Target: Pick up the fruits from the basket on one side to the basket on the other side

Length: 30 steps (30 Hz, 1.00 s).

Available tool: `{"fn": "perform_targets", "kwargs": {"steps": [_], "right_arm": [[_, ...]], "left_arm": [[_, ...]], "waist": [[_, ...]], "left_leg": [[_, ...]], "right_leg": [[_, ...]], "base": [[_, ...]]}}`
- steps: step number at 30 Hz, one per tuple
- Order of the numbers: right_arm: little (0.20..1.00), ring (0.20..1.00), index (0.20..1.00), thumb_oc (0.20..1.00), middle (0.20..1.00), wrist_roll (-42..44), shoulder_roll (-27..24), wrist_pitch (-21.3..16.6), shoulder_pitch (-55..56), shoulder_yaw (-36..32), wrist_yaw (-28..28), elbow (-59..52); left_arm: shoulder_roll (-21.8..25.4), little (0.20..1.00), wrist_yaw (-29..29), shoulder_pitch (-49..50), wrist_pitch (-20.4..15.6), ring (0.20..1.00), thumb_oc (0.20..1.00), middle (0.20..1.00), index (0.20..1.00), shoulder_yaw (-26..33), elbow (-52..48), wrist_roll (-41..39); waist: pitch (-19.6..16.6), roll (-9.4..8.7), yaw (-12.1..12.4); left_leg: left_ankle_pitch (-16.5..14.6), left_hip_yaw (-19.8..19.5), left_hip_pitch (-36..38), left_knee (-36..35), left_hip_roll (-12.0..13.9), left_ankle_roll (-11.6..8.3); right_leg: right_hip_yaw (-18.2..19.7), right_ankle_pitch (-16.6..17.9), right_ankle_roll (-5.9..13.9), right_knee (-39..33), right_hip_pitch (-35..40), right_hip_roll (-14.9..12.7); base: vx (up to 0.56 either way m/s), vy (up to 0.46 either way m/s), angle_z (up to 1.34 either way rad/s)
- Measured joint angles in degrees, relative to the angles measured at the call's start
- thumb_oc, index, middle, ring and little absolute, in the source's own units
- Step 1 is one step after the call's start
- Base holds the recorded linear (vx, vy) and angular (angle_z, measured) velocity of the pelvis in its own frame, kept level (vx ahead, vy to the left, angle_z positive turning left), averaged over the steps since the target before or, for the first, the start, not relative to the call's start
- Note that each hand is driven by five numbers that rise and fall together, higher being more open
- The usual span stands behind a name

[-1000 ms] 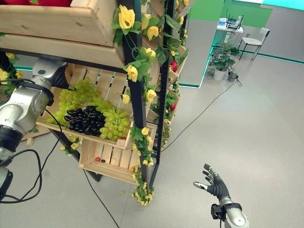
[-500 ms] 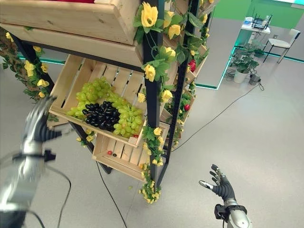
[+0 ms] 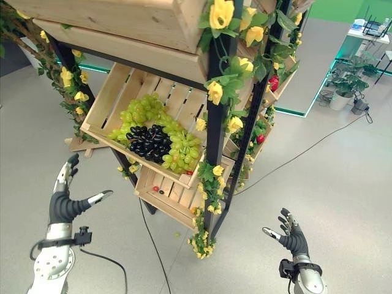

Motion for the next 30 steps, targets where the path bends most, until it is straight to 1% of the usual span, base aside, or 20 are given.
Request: {"fn": "perform_targets", "kwargs": {"steps": [5,6,8,9,10,11,13,14,16,17,18,19,20,21,22,23,24,25,27,30], "right_arm": [[1.000,1.000,1.000,1.000,1.000,0.07,-1.38,-1.36,-3.43,-0.91,-2.68,-0.29],[1.000,1.000,1.000,1.000,1.000,0.11,-1.36,-1.56,-4.00,-1.00,-2.87,-0.43],[1.000,1.000,1.000,1.000,1.000,0.23,-1.00,-1.80,-5.44,-1.65,-3.09,-0.68],[1.000,1.000,1.000,1.000,1.000,0.28,-1.26,-2.21,-5.52,-1.86,-3.39,-3.46],[1.000,1.000,1.000,1.000,1.000,0.43,-1.29,-2.66,-5.60,-1.80,-3.44,-3.89],[1.000,1.000,1.000,1.000,1.000,0.62,-0.96,-2.69,-5.19,-2.43,-3.68,-4.31],[1.000,1.000,1.000,1.000,1.000,0.84,-0.54,-2.69,-6.00,-1.93,-3.86,-4.26],[1.000,1.000,1.000,1.000,1.000,0.83,0.37,-2.72,-4.33,-3.15,-3.87,-4.07],[1.000,1.000,1.000,1.000,1.000,0.91,2.16,-2.70,-2.63,-3.52,-3.99,-4.20],[1.000,1.000,1.000,1.000,1.000,0.60,2.63,-2.71,-2.80,-3.24,-4.09,-4.16],[1.000,1.000,1.000,1.000,1.000,0.37,2.01,-2.85,-3.81,-2.53,-4.24,-4.03],[1.000,1.000,1.000,1.000,1.000,0.19,2.06,-2.82,-5.36,-2.14,-4.41,-3.21],[1.000,1.000,1.000,1.000,1.000,-0.30,3.11,-2.59,-4.17,-2.11,-5.09,-2.00],[1.000,1.000,1.000,1.000,1.000,-0.34,3.31,-2.18,-3.88,-1.96,-5.47,-1.83],[1.000,1.000,1.000,1.000,1.000,-0.64,3.69,-2.01,-3.59,-1.60,-5.60,-2.02],[1.000,1.000,1.000,1.000,1.000,-0.75,3.69,-2.01,-3.05,-1.06,-5.59,-2.50],[1.000,1.000,1.000,1.000,1.000,-1.34,3.52,-1.99,-2.85,0.04,-5.02,-2.58],[1.000,1.000,1.000,1.000,1.000,-1.61,3.43,-2.05,-2.37,0.09,-4.76,-2.91],[1.000,1.000,1.000,1.000,1.000,-1.80,3.37,-2.08,-2.45,0.05,-4.49,-2.98],[1.000,1.000,1.000,1.000,1.000,-2.33,3.31,-2.04,-3.29,0.64,-3.99,-2.77]], "left_arm": [[-1.96,1.000,-1.75,-1.70,-0.05,1.000,1.000,1.000,1.000,-2.30,3.20,-4.01],[-1.78,1.000,-1.69,-1.54,-0.12,1.000,1.000,1.000,1.000,-2.20,3.49,-3.94],[-1.52,1.000,-1.52,-1.99,-0.24,1.000,1.000,1.000,1.000,-2.13,3.59,-3.90],[-1.54,1.000,-0.92,-2.04,-0.36,1.000,1.000,1.000,1.000,-2.50,3.60,-3.66],[-1.38,1.000,-0.85,-1.89,-0.73,1.000,1.000,1.000,1.000,-2.51,3.80,-3.51],[-1.33,1.000,0.14,-3.74,-1.05,1.000,1.000,1.000,1.000,-3.01,4.00,-2.90],[-1.01,1.000,1.33,-3.75,-1.54,1.000,1.000,1.000,1.000,-3.13,3.93,-2.68],[-0.11,1.000,2.52,-6.23,-1.51,1.000,1.000,1.000,1.000,-4.25,4.19,-1.95],[0.78,1.000,4.12,-7.62,-1.63,1.000,1.000,1.000,1.000,-4.29,4.99,0.08],[1.04,1.000,5.62,-7.63,-1.66,1.000,1.000,1.000,1.000,-4.19,5.30,1.00],[2.62,1.000,6.82,-7.70,-1.76,1.000,1.000,1.000,1.000,-4.43,5.45,3.05],[3.00,1.000,7.41,-8.04,-2.08,1.000,1.000,1.000,1.000,-4.00,5.86,4.19],[3.60,1.000,8.71,-9.47,-2.16,1.000,1.000,1.000,1.000,-4.10,7.71,6.43],[3.06,1.000,9.19,-9.90,-2.19,1.000,1.000,1.000,1.000,-4.04,7.51,6.96],[3.08,1.000,9.94,-9.98,-2.35,1.000,1.000,1.000,1.000,-3.95,7.48,7.91],[3.06,1.000,10.13,-9.94,-2.38,1.000,1.000,1.000,1.000,-3.81,7.41,8.76],[2.44,1.000,10.76,-9.00,-2.45,1.000,1.000,1.000,1.000,-2.41,6.65,9.91],[1.91,1.000,11.45,-8.42,-2.53,1.000,1.000,1.000,1.000,-1.81,6.05,10.43],[2.07,1.000,11.80,-8.08,-2.56,1.000,1.000,1.000,1.000,-1.57,5.64,10.79],[1.80,1.000,12.37,-5.82,-2.56,1.000,1.000,1.000,1.000,-0.32,5.15,10.74]], "waist": [[3.23,2.57,1.55],[2.81,1.59,1.62],[3.57,-0.58,1.38],[3.69,-1.23,0.73],[3.67,-0.67,0.96],[3.61,-0.46,-1.98],[3.40,-0.43,-1.79],[3.74,-1.68,-3.78],[3.66,-4.34,-4.77],[3.59,-4.84,-4.39],[3.90,-4.30,-3.78],[4.72,-4.37,-2.49],[5.82,-3.48,-4.16],[6.60,-2.10,-3.68],[7.37,-0.64,-3.65],[7.62,0.42,-3.58],[7.95,1.01,-2.18],[7.53,0.77,-1.20],[7.18,0.48,0.71],[5.09,-0.03,3.02]], "left_leg": [[1.70,-8.46,-4.48,0.34,1.40,-2.23],[2.21,-10.51,-4.51,-1.69,1.43,-8.04],[-1.63,-11.78,-5.31,7.08,-1.24,-6.62],[-10.06,-18.18,-4.68,20.21,-3.84,-6.25],[-11.13,-18.54,-3.32,19.39,-3.74,-5.21],[-12.05,-18.00,1.17,13.30,-3.43,-4.16],[-12.22,-15.95,4.54,7.22,-2.80,-3.53],[-13.54,-14.17,5.10,6.55,-4.25,0.05],[-13.52,-11.31,3.90,8.91,-7.81,1.63],[-14.60,-9.21,1.77,12.10,-9.64,3.70],[-16.03,-8.13,-1.16,13.49,-12.41,7.21],[-15.86,-5.96,-1.65,13.85,-12.60,7.91],[-15.74,-0.55,-3.37,17.64,-12.73,9.16],[-15.88,1.68,-3.47,17.44,-11.35,9.90],[-15.74,3.79,-4.28,17.97,-9.76,10.22],[-15.51,5.78,-4.44,17.80,-8.40,10.59],[-13.88,12.79,-2.21,14.27,-6.38,10.53],[-12.28,15.34,-0.98,11.87,-5.98,10.85],[-11.49,16.83,-1.02,10.81,-6.04,10.62],[-8.19,27.58,-1.15,6.90,-3.77,10.09]], "right_leg": [[-1.85,0.24,-1.43,-0.18,-2.88,2.07],[-2.65,0.59,-3.02,-0.36,-4.03,1.12],[-3.04,1.82,-2.81,-0.22,-4.84,-2.39],[-0.82,3.05,-1.66,1.55,-5.99,-4.04],[-0.12,2.92,-1.18,2.25,-6.20,-4.15],[1.24,3.05,-0.25,3.62,-7.00,-4.39],[2.77,3.06,0.50,5.26,-8.50,-4.94],[4.36,3.96,1.58,6.08,-9.82,-6.17],[6.29,5.77,2.32,7.38,-12.64,-9.18],[8.36,9.03,1.34,6.63,-14.31,-9.66],[11.28,17.41,1.17,2.81,-18.19,-9.52],[11.51,18.37,0.82,0.81,-18.71,-10.39],[6.65,7.55,-0.27,0.06,-17.04,-10.39],[4.21,3.44,1.69,3.06,-18.27,-9.70],[1.05,1.14,-0.07,7.54,-19.15,-9.89],[-0.48,0.46,0.33,12.02,-19.67,-9.81],[-0.43,-2.30,0.76,24.31,-21.13,-10.70],[-0.06,-5.17,1.90,30.78,-19.77,-10.90],[0.82,-7.56,3.62,33.72,-17.19,-11.93],[0.24,-10.62,4.94,35.33,-10.33,-12.30]], "base": [[-0.25,-0.006,0.26],[-0.14,0.126,0.16],[-0.14,0.220,-0.17],[-0.15,0.287,-0.51],[-0.15,0.283,-0.46],[-0.15,0.286,-0.35],[-0.23,0.322,-0.47],[-0.36,0.399,-0.41],[-0.39,0.378,-0.66],[-0.37,0.303,-1.67],[-0.36,0.270,-1.87],[-0.40,0.267,-1.70],[-0.41,0.260,-1.14],[-0.41,0.238,-1.04],[-0.35,0.206,-0.92],[-0.35,0.165,-1.17],[-0.31,0.135,-1.42],[-0.26,0.095,-1.46],[-0.21,0.008,-0.93],[-0.20,-0.131,-0.99]]}}
